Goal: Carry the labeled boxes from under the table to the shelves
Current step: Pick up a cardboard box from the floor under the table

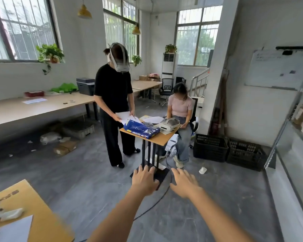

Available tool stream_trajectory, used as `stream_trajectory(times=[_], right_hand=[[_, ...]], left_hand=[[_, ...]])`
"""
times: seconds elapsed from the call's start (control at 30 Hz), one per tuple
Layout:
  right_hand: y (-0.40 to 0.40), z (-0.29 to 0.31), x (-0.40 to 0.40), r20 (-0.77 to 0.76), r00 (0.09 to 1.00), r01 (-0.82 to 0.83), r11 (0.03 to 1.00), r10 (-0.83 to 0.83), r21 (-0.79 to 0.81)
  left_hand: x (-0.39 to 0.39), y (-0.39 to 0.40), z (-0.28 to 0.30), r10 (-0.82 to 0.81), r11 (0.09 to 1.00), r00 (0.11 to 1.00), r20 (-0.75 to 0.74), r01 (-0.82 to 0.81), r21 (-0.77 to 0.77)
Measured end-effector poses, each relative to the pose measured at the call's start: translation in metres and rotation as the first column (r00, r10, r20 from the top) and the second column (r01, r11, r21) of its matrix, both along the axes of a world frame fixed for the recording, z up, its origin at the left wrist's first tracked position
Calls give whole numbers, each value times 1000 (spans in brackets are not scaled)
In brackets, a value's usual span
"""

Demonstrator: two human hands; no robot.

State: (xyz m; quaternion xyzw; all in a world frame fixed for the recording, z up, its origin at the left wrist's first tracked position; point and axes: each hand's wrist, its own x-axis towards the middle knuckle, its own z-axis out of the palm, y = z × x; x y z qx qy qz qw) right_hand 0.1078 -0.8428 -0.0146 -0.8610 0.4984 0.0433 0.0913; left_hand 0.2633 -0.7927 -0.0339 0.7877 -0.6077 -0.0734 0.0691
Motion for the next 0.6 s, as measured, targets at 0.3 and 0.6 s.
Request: stream_trajectory(times=[0.3, 0.6], right_hand=[[-136, -18, 145, -13, 968, -248, 968, 249, 40], [-252, -17, 312, 11, 878, -478, 877, 478, 43]], left_hand=[[127, -95, -25, 228, 974, 973, -42, -227, 26], [271, -164, -10, 491, 871, 871, 6, -491, 33]])
